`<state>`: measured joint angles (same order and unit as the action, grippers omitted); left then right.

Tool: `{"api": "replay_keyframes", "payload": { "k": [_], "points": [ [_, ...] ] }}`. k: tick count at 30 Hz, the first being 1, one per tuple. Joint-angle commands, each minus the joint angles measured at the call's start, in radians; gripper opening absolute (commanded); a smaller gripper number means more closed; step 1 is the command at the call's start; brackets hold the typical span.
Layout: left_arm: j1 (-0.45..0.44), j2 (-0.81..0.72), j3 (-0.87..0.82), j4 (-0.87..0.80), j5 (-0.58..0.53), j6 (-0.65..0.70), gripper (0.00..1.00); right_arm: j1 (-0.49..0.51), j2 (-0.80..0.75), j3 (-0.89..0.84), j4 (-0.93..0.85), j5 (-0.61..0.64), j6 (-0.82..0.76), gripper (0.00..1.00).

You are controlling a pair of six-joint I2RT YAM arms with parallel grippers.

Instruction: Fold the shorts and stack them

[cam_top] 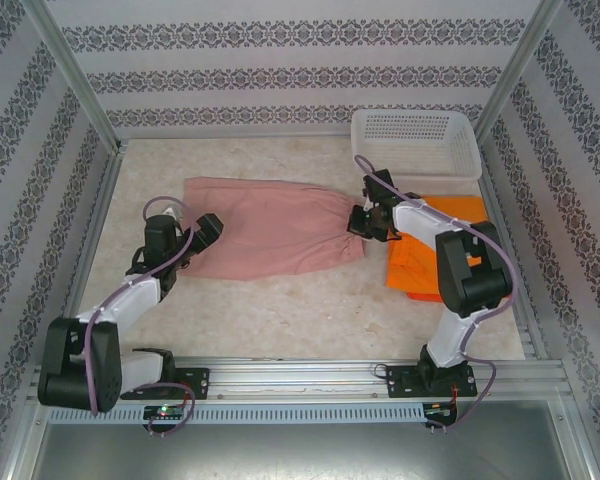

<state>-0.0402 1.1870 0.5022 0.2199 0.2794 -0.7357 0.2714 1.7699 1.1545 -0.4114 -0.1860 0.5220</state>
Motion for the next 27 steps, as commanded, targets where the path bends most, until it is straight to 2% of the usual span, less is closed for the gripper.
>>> {"api": "replay_keyframes", "payload": {
  "k": [1, 9, 14, 20, 27],
  "points": [
    [-0.007, -0.084, 0.027, -0.098, -0.053, 0.057, 1.0, 0.025, -0.122, 0.08, -0.129, 0.109, -0.092, 0.0],
    [-0.004, -0.211, 0.021, -0.132, -0.075, 0.081, 1.0, 0.067, -0.25, 0.281, -0.414, 0.226, -0.261, 0.0],
    [-0.004, -0.215, 0.018, -0.136, -0.061, 0.075, 1.0, 0.077, -0.231, 0.462, -0.594, 0.391, -0.404, 0.0],
    [-0.004, -0.207, -0.006, -0.119, -0.049, 0.061, 1.0, 0.103, -0.117, 0.712, -0.745, 0.538, -0.454, 0.0],
    [-0.001, -0.205, -0.015, -0.123, -0.045, 0.054, 1.0, 0.253, 0.129, 1.004, -0.905, 0.636, -0.368, 0.0]
  ]
}}
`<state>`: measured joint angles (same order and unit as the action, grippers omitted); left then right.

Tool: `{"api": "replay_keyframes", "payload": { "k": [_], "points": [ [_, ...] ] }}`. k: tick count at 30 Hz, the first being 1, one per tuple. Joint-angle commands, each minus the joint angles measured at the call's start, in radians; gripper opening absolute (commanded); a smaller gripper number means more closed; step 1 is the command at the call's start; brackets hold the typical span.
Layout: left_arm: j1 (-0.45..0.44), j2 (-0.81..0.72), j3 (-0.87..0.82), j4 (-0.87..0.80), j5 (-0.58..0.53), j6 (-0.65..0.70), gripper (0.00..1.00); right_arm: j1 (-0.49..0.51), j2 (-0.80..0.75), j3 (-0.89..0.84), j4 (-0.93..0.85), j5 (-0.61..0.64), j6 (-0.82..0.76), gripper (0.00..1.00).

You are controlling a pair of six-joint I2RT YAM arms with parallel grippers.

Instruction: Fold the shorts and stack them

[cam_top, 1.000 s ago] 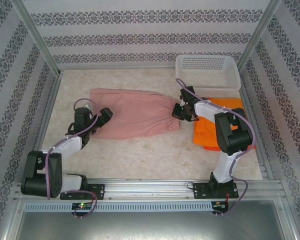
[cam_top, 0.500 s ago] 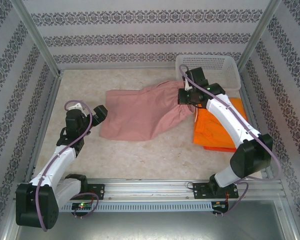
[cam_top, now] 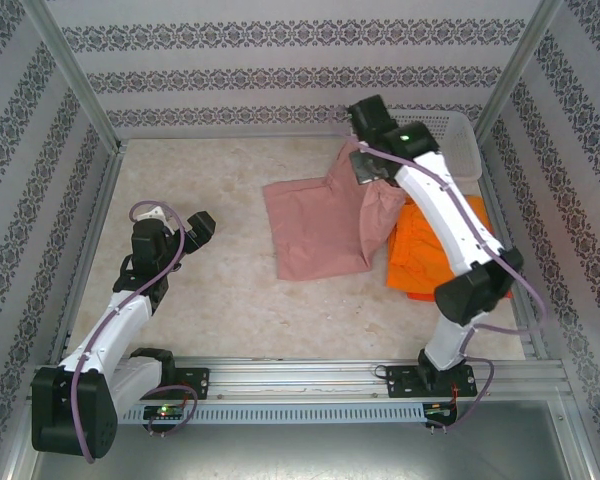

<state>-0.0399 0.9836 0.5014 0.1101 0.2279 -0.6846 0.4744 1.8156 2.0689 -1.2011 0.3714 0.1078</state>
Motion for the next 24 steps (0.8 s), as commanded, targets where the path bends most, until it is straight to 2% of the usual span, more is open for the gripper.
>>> {"api": "replay_keyframes", "payload": {
  "k": [1, 5, 8, 10, 11, 13, 14, 17, 19, 22, 24],
  "points": [
    [-0.002, -0.003, -0.015, -0.013, 0.007, 0.003, 1.0, 0.073, 0.126, 0.146, -0.144, 0.087, 0.078, 0.0],
    [0.001, -0.004, -0.021, -0.007, 0.009, -0.008, 1.0, 0.168, 0.297, 0.329, -0.206, 0.045, 0.177, 0.0],
    [0.002, -0.006, -0.021, -0.001, 0.016, -0.017, 1.0, 0.248, 0.417, 0.433, -0.182, -0.08, 0.191, 0.22],
    [0.003, -0.015, -0.019, -0.002, 0.019, -0.022, 1.0, 0.276, 0.488, 0.522, -0.166, -0.301, 0.2, 0.5],
    [0.004, -0.024, -0.019, -0.003, 0.019, -0.023, 1.0, 0.279, 0.507, 0.554, -0.159, -0.406, 0.215, 0.58],
    [0.008, -0.049, -0.018, -0.012, 0.015, -0.027, 1.0, 0.279, 0.505, 0.574, -0.13, -0.616, 0.242, 0.68],
    [0.009, -0.061, -0.015, -0.016, 0.013, -0.031, 1.0, 0.277, 0.484, 0.559, -0.108, -0.67, 0.246, 0.71],
    [0.011, -0.085, -0.014, -0.027, 0.018, -0.05, 1.0, 0.268, 0.338, 0.382, 0.017, -0.67, 0.239, 0.76],
    [0.011, -0.075, -0.011, -0.014, 0.048, -0.07, 1.0, 0.244, 0.204, 0.16, 0.169, -0.648, 0.248, 0.79],
    [0.011, -0.028, -0.002, 0.035, 0.119, -0.097, 1.0, 0.165, 0.067, -0.157, 0.382, -0.681, 0.334, 0.81],
    [0.009, 0.011, 0.012, 0.054, 0.164, -0.109, 1.0, 0.112, 0.033, -0.293, 0.465, -0.716, 0.383, 0.81]
  ]
}}
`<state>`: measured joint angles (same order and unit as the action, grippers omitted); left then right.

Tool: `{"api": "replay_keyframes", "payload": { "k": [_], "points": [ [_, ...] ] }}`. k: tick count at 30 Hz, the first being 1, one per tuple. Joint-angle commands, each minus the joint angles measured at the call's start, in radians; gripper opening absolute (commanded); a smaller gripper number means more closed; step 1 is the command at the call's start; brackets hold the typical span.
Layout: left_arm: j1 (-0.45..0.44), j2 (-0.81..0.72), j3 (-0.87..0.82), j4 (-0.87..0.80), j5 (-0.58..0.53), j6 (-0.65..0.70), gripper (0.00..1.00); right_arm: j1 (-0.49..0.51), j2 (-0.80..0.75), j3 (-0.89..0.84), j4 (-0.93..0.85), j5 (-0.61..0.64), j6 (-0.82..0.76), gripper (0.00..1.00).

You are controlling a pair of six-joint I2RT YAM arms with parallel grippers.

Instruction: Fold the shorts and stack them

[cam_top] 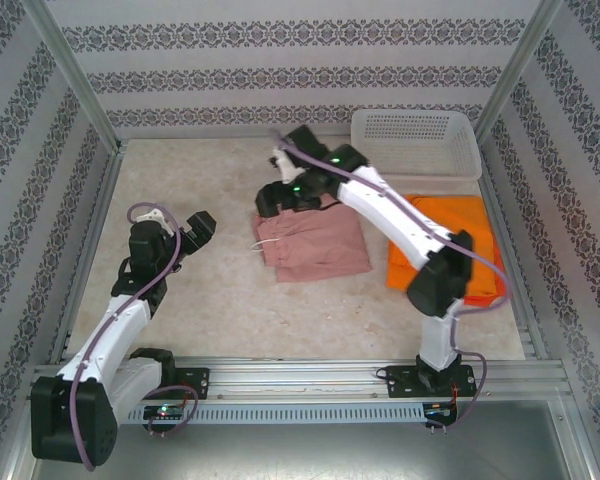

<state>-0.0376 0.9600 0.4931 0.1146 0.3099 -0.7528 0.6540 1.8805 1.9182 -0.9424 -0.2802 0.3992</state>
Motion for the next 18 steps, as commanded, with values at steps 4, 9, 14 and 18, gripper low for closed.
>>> {"api": "replay_keyframes", "payload": {
  "k": [4, 9, 14, 18],
  "points": [
    [0.005, 0.121, 0.045, 0.12, 0.18, -0.06, 1.0, -0.102, -0.032, -0.334, 0.326, -0.122, 0.141, 0.81],
    [0.005, 0.216, 0.067, 0.186, 0.256, -0.077, 1.0, -0.075, 0.011, -0.502, 0.49, -0.221, 0.229, 0.81],
    [0.007, 0.295, 0.08, 0.245, 0.301, -0.083, 0.95, -0.023, 0.047, -0.612, 0.531, -0.24, 0.221, 0.81],
    [0.008, 0.349, 0.107, 0.264, 0.359, -0.093, 0.85, 0.007, -0.031, -0.761, 0.536, -0.245, 0.185, 0.8]
  ]
}}
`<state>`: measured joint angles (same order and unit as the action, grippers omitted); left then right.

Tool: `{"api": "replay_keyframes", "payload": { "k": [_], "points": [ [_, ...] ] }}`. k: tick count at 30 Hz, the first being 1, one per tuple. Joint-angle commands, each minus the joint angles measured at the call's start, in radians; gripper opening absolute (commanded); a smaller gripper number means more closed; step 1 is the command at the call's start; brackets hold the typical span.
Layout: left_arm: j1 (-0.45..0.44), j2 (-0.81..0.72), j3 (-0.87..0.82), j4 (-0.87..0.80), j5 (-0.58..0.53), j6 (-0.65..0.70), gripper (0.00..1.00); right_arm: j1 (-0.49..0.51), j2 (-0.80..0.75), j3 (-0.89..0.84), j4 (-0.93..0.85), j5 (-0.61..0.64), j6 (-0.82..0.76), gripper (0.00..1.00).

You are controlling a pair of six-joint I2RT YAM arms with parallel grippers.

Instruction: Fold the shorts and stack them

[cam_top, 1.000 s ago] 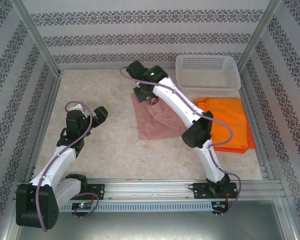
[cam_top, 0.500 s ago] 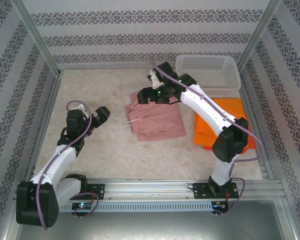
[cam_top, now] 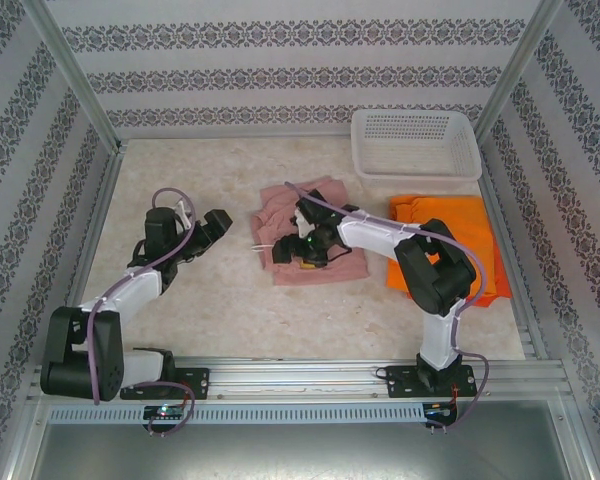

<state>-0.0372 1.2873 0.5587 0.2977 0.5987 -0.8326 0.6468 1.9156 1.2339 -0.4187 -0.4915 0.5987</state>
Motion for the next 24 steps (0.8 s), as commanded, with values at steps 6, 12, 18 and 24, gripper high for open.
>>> {"api": "replay_keyframes", "payload": {
  "k": [6, 12, 18, 24],
  "points": [
    [-0.005, 0.064, 0.041, 0.086, 0.115, -0.016, 0.62, 0.036, -0.319, -0.171, -0.131, 0.118, -0.149, 0.8],
    [-0.08, 0.125, 0.063, 0.086, 0.111, -0.008, 0.51, 0.041, -0.398, 0.025, -0.232, 0.284, -0.197, 0.8],
    [-0.121, 0.233, 0.127, 0.003, 0.113, 0.049, 0.48, 0.087, -0.26, 0.223, -0.351, 0.517, -0.27, 0.78],
    [-0.137, 0.361, 0.148, 0.109, 0.132, -0.019, 0.4, 0.178, -0.133, 0.298, -0.345, 0.54, -0.219, 0.69]
  ]
}}
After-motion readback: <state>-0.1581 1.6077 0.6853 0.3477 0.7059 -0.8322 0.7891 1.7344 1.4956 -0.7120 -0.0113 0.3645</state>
